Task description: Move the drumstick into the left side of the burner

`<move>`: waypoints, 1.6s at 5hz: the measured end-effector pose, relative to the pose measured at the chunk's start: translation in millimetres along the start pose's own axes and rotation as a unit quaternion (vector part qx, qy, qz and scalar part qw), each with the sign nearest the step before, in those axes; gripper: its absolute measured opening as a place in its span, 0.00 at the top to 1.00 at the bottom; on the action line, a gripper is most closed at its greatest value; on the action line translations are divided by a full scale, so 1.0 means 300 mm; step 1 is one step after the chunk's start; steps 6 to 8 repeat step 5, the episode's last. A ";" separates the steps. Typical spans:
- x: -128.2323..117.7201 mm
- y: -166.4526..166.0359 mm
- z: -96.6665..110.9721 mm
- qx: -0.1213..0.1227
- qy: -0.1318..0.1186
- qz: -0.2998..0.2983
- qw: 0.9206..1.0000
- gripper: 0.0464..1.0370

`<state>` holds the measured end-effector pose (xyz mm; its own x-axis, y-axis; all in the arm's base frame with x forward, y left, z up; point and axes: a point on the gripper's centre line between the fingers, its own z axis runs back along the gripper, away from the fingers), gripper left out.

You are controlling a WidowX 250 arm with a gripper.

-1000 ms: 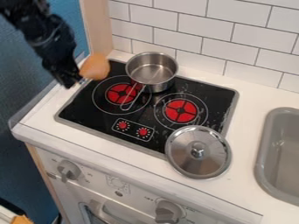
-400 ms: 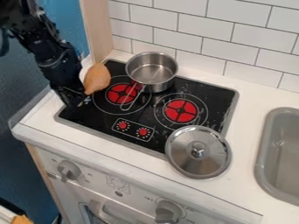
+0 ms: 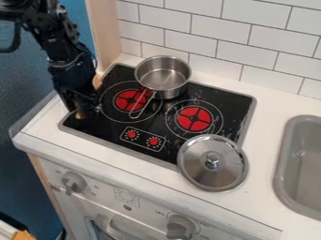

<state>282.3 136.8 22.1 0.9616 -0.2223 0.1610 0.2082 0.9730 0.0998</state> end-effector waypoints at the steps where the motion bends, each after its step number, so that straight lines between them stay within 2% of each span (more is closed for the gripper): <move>1: 0.006 -0.013 0.000 -0.001 0.004 -0.008 1.000 0.10; 2: 0.026 -0.027 0.035 0.005 0.007 -0.023 1.000 0.03; 4: 0.096 -0.037 0.203 0.034 -0.021 -0.033 0.999 0.04; 5: 0.123 -0.046 0.271 0.057 -0.028 -0.040 0.997 0.04; 8: 0.123 -0.046 0.271 0.057 -0.028 -0.040 0.997 0.04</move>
